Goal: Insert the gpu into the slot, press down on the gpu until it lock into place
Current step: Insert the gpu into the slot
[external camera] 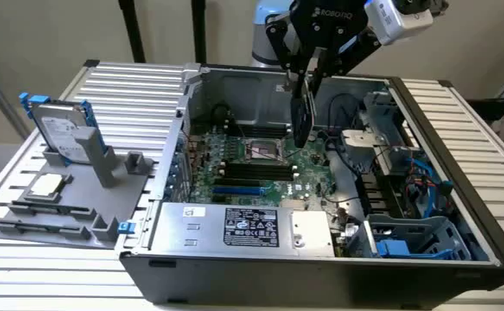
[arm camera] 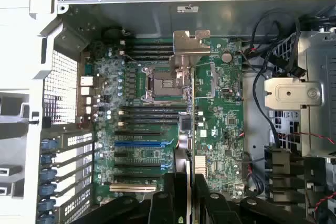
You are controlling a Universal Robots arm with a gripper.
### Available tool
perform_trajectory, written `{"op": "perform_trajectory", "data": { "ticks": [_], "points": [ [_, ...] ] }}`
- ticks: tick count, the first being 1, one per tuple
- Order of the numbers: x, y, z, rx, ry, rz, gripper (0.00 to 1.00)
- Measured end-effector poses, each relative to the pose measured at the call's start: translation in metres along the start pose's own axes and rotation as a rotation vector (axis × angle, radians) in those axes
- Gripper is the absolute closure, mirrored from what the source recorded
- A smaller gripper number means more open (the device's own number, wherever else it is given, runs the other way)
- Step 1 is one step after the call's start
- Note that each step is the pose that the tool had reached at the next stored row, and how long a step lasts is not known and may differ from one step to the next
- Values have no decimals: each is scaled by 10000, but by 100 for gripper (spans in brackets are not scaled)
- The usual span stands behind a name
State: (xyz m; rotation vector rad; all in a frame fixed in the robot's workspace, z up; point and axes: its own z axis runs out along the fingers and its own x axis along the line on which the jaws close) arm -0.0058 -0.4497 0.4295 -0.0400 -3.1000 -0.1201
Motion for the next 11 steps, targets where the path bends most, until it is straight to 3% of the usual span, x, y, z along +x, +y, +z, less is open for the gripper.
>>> {"op": "perform_trajectory", "data": {
  "ticks": [11],
  "points": [
    [0, 0, 0, 0, 0, 0, 74]
  ]
}}
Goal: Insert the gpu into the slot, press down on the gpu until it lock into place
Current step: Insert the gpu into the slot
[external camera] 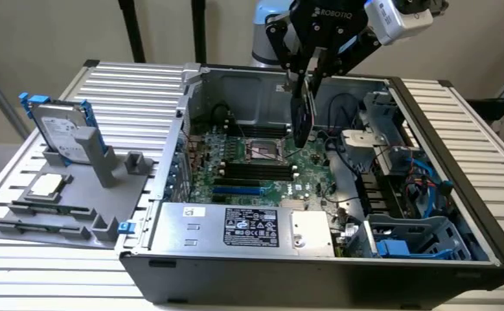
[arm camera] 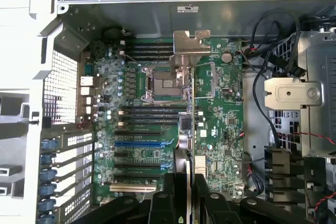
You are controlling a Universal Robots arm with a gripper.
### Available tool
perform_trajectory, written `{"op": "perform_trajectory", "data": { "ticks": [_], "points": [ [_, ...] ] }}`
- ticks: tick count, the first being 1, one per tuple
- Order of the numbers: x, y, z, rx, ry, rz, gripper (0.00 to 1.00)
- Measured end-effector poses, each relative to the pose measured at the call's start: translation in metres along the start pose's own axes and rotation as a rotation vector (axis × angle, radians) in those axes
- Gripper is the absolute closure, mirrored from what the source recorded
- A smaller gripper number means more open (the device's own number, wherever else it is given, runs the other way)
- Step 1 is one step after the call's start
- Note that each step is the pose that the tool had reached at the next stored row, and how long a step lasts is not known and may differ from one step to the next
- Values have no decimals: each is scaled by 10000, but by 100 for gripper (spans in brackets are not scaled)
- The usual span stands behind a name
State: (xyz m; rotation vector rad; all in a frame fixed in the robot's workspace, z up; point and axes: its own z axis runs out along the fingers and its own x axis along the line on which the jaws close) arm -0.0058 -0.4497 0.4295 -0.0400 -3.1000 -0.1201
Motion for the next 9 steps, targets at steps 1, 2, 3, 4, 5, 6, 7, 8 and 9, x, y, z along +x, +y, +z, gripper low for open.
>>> {"op": "perform_trajectory", "data": {
  "ticks": [1, 2, 3, 4, 5, 6, 7, 8, 9],
  "points": [
    [0, 0, 0, 0, 0, 0, 74],
    [0, 0, 0, 0, 0, 0, 74],
    [0, 0, 0, 0, 0, 0, 74],
    [0, 0, 0, 1, 0, 0, 74],
    [0, 1, 0, 1, 0, -1, 74],
    [0, 1, -1, 3, 2, -25, 74],
    [0, 2, 0, 5, 8, -111, 74],
    [1, 2, 0, 11, 21, -273, 74],
    [0, 2, 0, 18, 34, -449, 74]
  ]
}}
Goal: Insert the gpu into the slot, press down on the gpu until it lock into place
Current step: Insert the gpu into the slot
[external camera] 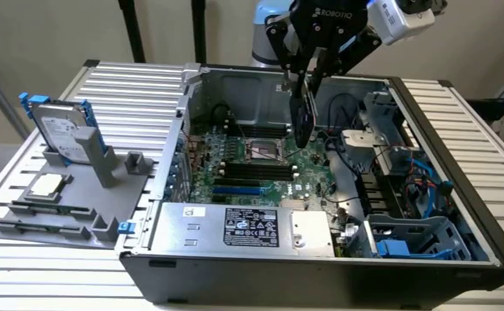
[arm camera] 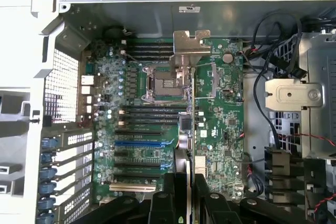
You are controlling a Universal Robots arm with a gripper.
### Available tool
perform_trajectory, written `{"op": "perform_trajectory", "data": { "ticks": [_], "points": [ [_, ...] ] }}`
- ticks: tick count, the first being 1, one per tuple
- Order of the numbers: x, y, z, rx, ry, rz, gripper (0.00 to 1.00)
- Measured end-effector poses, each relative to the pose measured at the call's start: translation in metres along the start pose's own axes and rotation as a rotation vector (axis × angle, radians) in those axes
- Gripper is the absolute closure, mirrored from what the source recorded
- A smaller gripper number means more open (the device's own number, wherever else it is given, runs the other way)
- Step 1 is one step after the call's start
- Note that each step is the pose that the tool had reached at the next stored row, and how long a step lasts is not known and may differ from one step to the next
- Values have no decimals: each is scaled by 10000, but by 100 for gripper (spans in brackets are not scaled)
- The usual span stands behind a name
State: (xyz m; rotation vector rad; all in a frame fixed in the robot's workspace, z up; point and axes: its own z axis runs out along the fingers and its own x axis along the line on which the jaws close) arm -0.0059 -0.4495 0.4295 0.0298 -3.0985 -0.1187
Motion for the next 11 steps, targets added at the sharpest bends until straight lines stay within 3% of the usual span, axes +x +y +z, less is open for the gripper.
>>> {"op": "perform_trajectory", "data": {
  "ticks": [11],
  "points": [
    [0, 0, 0, 63, 151, -1954, 74]
  ]
}}
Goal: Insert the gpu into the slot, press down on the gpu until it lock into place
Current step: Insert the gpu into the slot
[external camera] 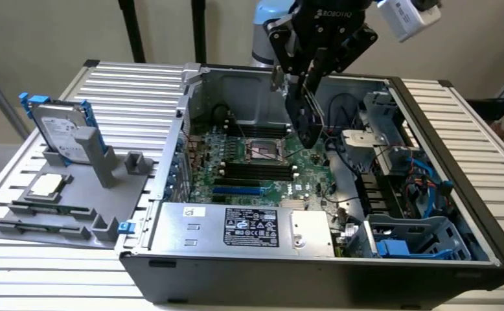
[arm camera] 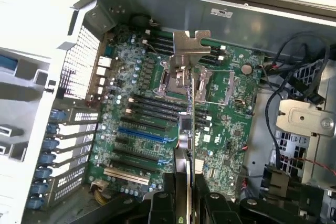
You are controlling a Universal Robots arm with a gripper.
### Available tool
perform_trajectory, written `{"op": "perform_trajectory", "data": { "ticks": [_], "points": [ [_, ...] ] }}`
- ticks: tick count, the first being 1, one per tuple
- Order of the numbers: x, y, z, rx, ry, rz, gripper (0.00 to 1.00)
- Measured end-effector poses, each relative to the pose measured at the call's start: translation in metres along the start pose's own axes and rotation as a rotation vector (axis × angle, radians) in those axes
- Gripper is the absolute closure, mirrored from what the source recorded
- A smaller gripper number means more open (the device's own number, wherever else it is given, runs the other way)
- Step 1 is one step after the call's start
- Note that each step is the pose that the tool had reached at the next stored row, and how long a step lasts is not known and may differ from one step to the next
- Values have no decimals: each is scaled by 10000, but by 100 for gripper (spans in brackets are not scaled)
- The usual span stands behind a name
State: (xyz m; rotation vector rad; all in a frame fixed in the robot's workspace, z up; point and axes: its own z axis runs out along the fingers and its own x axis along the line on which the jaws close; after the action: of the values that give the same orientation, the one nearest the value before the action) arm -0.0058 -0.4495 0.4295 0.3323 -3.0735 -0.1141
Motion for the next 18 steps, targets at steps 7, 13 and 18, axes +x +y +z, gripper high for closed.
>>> {"op": "perform_trajectory", "data": {
  "ticks": [7, 13, 18],
  "points": [
    [0, 0, 0, 50, 99, -1260, 74],
    [0, 0, 0, 92, 186, -2363, 74],
    [0, 0, 0, 125, 255, -3264, 74]
  ]
}}
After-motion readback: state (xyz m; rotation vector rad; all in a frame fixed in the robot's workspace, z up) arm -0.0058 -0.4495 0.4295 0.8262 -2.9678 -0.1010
